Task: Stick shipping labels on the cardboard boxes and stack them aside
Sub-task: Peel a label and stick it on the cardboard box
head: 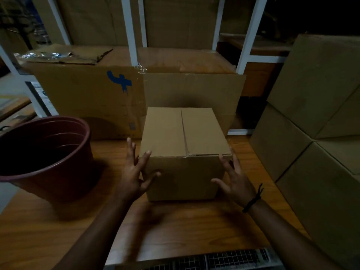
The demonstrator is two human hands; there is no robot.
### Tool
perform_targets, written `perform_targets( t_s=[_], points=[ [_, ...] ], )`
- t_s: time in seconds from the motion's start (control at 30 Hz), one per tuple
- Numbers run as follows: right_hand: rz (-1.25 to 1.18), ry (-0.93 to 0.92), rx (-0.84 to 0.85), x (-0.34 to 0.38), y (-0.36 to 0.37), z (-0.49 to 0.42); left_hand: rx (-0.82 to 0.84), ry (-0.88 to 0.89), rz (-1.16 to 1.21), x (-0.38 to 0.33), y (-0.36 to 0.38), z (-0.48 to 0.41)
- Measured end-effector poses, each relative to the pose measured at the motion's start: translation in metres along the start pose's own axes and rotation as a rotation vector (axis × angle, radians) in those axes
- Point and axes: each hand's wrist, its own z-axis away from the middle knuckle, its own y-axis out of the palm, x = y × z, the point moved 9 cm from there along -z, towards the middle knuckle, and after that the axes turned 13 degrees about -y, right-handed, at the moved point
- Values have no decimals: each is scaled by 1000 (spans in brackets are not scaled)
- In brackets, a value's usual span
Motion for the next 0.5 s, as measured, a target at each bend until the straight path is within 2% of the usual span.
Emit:
perform_targets(
  t_s=[0.23, 0.33, 0.4, 0.5],
  points=[
    [-4, -52, -54, 4, 20, -4, 148, -120, -90, 37, 40, 38],
    [4, -16, -123, 10, 7, -14, 109, -83, -115, 21, 35, 27],
    [10, -65, -164, 22, -9, -20, 69, -81, -142, 11, 22, 17],
    [24, -77, -153, 31, -35, -27, 18, -79, -150, -6, 0, 6]
  ],
)
